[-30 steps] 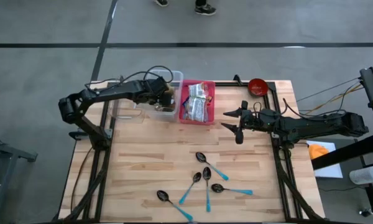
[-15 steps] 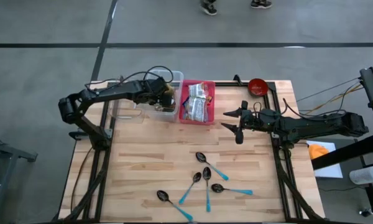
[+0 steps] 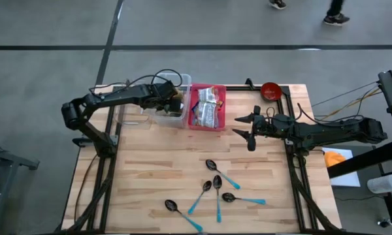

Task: Pick & Place Food Item
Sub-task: Put the blue spoon into the left transparent bin

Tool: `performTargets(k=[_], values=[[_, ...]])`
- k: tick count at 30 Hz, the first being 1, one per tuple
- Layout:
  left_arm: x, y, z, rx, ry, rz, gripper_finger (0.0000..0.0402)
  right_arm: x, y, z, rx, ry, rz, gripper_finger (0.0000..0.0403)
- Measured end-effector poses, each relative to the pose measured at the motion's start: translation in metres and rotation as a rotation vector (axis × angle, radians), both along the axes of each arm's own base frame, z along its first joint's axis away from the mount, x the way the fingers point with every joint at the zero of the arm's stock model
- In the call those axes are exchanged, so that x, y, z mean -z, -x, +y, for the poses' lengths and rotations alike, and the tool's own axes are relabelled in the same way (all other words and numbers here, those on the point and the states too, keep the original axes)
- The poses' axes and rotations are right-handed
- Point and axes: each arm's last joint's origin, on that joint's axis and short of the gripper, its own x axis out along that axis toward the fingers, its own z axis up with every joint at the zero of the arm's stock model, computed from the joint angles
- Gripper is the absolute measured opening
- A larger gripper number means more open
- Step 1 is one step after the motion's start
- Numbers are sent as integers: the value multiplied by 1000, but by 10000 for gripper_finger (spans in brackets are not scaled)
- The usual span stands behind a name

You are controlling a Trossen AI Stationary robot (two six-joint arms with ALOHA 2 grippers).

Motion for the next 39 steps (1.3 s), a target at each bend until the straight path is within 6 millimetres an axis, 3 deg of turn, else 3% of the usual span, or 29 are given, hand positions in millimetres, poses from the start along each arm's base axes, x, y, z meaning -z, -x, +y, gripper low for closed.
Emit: performTargets(k=[10, 27, 33, 39], values=[[-2, -1, 0, 1, 0, -12, 370, 0, 0, 0, 0, 0, 0, 235], [-40, -24, -8, 140, -116, -80, 370, 0, 0, 0, 0, 1, 0, 235], [-60, -43, -30, 268, -248, -87, 370, 0, 0, 0, 0, 0, 0, 235], [-67, -59, -66, 383, -364, -88, 370, 0, 0, 0, 0, 2, 1, 235]])
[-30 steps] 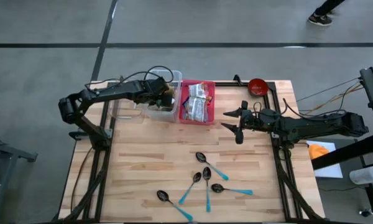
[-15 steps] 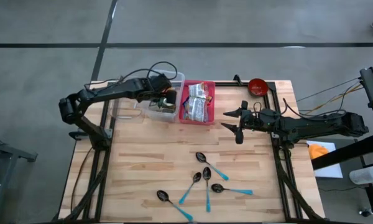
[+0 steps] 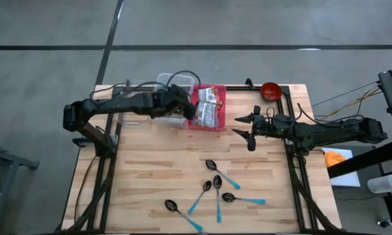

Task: Pick & Place Food Item
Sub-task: Put the blue spoon into the left transparent bin

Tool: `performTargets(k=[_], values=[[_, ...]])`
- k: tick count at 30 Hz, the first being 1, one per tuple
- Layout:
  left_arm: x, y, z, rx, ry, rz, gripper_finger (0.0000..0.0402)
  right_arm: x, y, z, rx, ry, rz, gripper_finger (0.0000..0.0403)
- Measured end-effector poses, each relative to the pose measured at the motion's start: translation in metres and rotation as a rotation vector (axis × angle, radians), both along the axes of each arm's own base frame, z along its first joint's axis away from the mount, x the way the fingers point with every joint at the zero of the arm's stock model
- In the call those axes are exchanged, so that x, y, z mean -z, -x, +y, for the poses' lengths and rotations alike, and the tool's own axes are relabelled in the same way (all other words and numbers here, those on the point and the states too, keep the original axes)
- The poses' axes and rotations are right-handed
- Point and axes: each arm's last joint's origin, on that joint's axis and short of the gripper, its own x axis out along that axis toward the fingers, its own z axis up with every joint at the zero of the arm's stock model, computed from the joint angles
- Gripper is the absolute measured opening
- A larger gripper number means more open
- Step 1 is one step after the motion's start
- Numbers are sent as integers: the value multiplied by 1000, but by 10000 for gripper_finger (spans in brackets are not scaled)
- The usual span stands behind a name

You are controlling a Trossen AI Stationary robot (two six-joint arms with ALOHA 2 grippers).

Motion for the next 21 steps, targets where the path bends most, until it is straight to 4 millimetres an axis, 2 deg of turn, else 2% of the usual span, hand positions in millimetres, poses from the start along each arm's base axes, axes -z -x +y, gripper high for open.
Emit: performTargets(k=[13, 21], values=[[2, -10, -79, 226, -14, 28, 370, 0, 0, 0, 0, 0, 0, 235], [2, -9, -102, 255, 16, -4, 370, 0, 0, 0, 0, -1, 0, 235]])
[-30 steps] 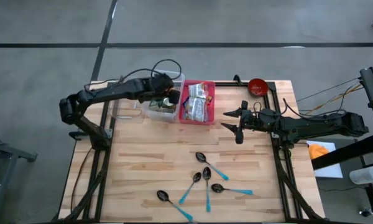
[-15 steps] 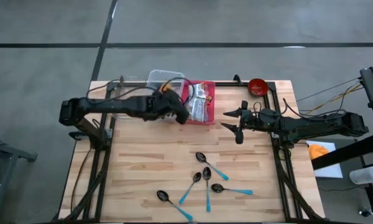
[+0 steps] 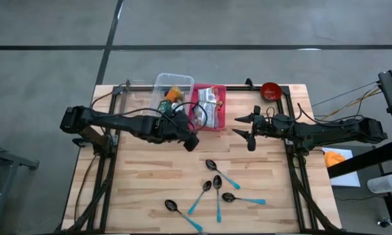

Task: Pick & Place Food Item
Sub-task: Put the blue spoon into the left transparent bin

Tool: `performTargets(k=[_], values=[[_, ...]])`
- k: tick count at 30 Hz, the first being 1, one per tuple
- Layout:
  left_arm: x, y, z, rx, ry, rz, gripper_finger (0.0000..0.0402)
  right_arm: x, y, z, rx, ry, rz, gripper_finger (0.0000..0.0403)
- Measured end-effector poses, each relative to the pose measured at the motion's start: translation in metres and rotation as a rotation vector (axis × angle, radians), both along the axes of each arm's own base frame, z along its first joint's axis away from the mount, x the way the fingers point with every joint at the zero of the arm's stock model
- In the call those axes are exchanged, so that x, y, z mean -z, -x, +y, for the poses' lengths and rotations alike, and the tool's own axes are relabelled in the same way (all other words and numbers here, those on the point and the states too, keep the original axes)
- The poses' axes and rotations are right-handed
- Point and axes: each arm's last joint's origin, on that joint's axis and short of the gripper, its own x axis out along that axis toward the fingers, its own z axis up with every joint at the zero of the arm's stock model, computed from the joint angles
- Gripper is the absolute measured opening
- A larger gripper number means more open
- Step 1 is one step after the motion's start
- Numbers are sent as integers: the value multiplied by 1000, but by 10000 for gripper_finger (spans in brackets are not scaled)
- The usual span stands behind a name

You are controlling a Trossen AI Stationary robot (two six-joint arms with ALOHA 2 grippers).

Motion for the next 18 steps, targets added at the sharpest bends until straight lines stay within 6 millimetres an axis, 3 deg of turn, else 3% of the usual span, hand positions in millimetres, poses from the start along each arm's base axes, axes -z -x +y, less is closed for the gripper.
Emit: performTargets(k=[11, 18], values=[[4, 0, -3, -62, 168, -40, 370, 0, 0, 0, 0, 1, 0, 235], [24, 3, -10, -88, 335, -1, 370, 0, 0, 0, 0, 0, 0, 235]])
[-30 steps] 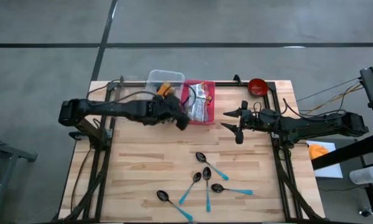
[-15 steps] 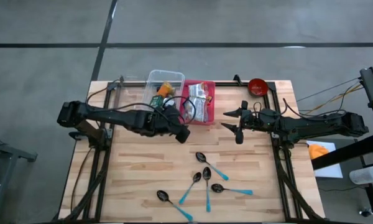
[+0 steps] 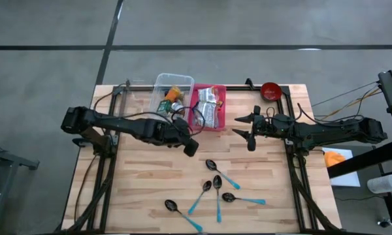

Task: Pick & Place Food Item
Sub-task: Put the blue spoon into the left transparent bin

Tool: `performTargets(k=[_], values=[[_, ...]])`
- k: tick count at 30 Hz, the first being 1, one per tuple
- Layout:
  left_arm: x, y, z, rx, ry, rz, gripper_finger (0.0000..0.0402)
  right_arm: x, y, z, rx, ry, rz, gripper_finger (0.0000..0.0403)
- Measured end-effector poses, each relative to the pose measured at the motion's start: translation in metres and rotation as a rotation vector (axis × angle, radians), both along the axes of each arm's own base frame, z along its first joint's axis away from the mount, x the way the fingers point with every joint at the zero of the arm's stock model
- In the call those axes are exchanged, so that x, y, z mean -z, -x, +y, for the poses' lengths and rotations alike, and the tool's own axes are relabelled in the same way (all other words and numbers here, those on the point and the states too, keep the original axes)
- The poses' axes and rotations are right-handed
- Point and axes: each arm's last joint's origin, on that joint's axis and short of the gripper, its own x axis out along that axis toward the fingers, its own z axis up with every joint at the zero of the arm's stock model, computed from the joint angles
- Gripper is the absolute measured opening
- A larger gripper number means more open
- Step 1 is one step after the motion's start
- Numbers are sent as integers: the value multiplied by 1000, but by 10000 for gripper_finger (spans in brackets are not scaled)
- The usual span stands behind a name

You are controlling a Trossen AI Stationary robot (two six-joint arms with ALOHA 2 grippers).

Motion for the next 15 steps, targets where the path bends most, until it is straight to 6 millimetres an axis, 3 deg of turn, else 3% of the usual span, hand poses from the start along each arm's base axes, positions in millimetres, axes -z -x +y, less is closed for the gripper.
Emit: performTargets(k=[8, 15], values=[[41, 20, -23, -482, 424, 24, 370, 0, 0, 0, 0, 1, 0, 235], [67, 32, -71, -623, 741, 19, 370, 0, 0, 0, 0, 1, 0, 235]])
